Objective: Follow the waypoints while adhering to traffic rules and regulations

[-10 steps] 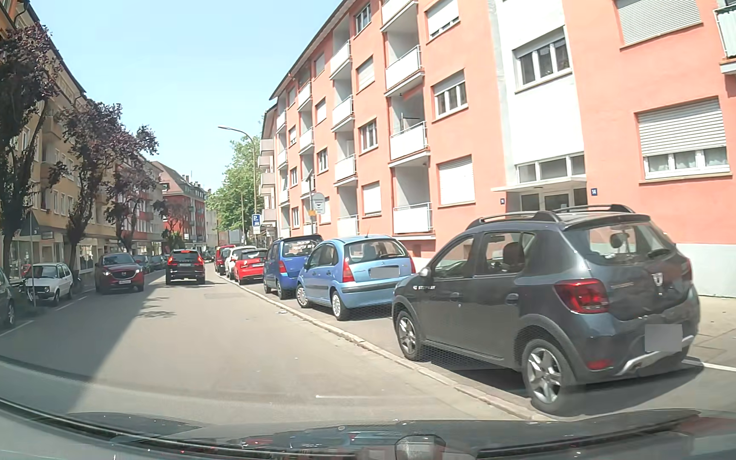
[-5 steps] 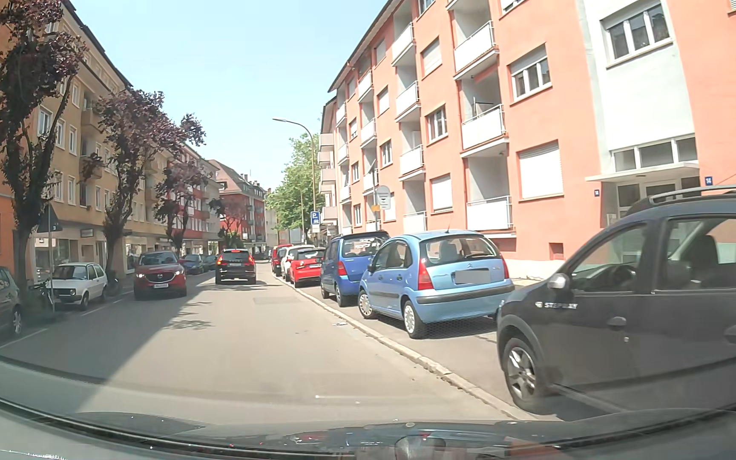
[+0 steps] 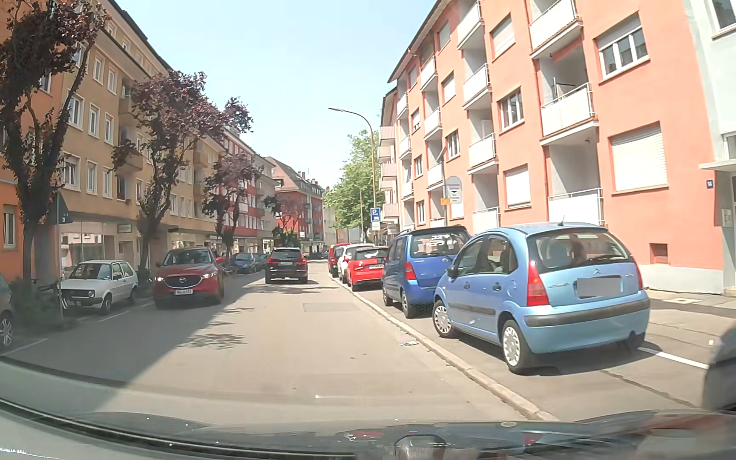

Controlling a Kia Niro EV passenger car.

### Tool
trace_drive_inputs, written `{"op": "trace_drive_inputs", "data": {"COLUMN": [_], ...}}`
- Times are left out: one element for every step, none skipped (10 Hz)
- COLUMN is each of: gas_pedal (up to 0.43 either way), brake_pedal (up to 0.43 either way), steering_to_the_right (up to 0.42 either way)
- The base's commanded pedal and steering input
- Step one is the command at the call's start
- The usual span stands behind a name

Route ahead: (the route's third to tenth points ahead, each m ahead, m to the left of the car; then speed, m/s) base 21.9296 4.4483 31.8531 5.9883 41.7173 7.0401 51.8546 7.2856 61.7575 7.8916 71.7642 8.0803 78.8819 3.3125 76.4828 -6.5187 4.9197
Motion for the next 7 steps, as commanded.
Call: {"op": "trace_drive_inputs", "data": {"gas_pedal": [0.118,0.118,0.118,0.118,0.118,0.118,0.11], "brake_pedal": [0.0,0.0,0.0,0.0,0.0,0.0,0.0], "steering_to_the_right": [-0.16,-0.154,-0.145,-0.136,-0.121,-0.11,-0.098]}}
